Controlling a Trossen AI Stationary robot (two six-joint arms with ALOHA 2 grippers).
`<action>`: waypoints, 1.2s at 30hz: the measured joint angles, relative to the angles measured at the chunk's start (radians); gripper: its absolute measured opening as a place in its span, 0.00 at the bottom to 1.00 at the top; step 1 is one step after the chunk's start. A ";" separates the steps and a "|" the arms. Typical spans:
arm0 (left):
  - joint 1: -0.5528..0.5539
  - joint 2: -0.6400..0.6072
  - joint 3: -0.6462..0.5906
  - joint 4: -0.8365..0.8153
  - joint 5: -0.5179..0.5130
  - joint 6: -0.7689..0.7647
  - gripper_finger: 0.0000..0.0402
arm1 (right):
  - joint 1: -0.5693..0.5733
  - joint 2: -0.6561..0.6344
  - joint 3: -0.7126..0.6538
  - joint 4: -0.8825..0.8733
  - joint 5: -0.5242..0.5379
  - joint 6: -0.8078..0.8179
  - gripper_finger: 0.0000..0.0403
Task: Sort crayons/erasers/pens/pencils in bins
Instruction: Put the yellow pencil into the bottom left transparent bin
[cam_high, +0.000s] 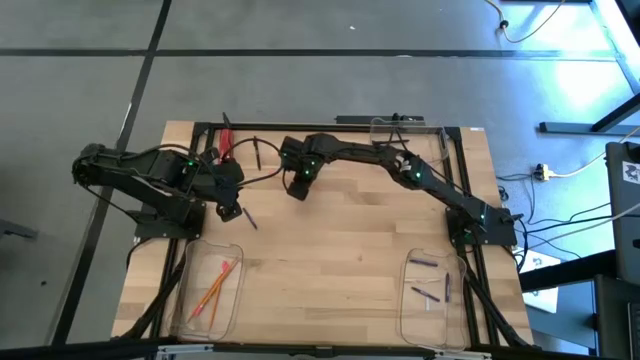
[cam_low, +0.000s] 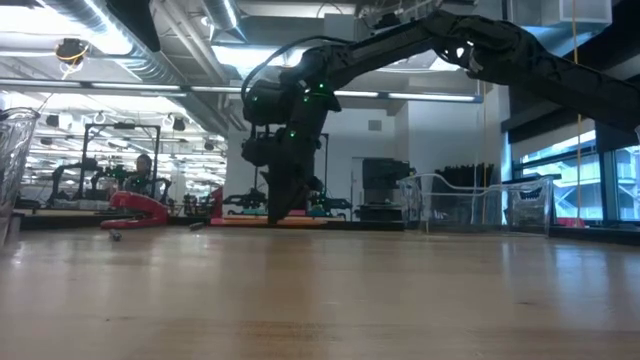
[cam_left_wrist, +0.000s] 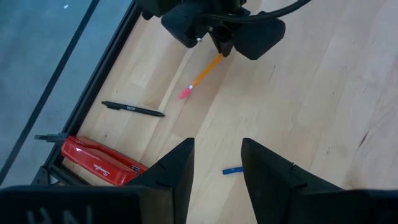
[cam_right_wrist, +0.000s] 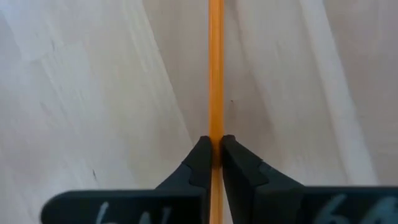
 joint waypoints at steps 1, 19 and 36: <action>0.000 0.000 0.000 0.000 -0.001 0.000 0.31 | 0.002 0.000 0.000 -0.003 -0.001 -0.001 0.07; 0.000 0.000 0.000 -0.001 -0.004 0.000 0.31 | 0.035 -0.036 0.002 -0.019 -0.004 -0.001 0.08; 0.000 0.000 0.000 0.000 -0.007 0.193 0.31 | 0.098 -0.152 0.002 0.070 0.082 -0.083 0.07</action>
